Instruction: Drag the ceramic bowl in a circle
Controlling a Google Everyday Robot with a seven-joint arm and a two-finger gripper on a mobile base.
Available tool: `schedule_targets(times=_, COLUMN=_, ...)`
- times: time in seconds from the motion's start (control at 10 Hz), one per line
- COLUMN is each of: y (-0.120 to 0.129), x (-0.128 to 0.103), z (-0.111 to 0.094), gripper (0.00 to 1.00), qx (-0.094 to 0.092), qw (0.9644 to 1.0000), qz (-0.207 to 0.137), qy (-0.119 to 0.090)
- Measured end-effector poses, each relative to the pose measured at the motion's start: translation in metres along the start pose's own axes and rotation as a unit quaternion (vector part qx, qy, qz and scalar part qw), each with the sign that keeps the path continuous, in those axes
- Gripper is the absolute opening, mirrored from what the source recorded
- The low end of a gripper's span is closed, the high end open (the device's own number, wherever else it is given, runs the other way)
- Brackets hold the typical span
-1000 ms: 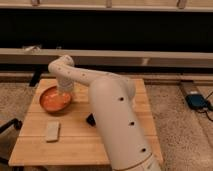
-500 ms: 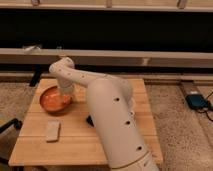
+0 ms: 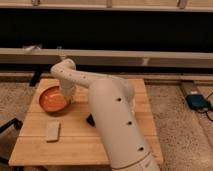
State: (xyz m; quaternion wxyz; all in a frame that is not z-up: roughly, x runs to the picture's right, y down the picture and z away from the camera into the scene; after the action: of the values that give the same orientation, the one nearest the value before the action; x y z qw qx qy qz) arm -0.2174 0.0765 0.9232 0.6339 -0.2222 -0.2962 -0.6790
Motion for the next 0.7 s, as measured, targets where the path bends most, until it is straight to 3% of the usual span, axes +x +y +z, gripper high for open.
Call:
schedule_targets(times=0.1, y=0.011, x=-0.004, z=-0.006, gripper=0.04, qx=0.001, qw=1.0, qz=0.007, qy=0.004)
schedule_targets(times=0.4, y=0.028, x=-0.023, z=-0.018, gripper=0.03, qx=-0.002, qw=0.9998, qz=0.015, qy=0.016)
schedule_targets(times=0.7, y=0.054, x=-0.049, z=-0.022, gripper=0.03, qx=-0.02, qw=0.9994, qz=0.02, qy=0.018)
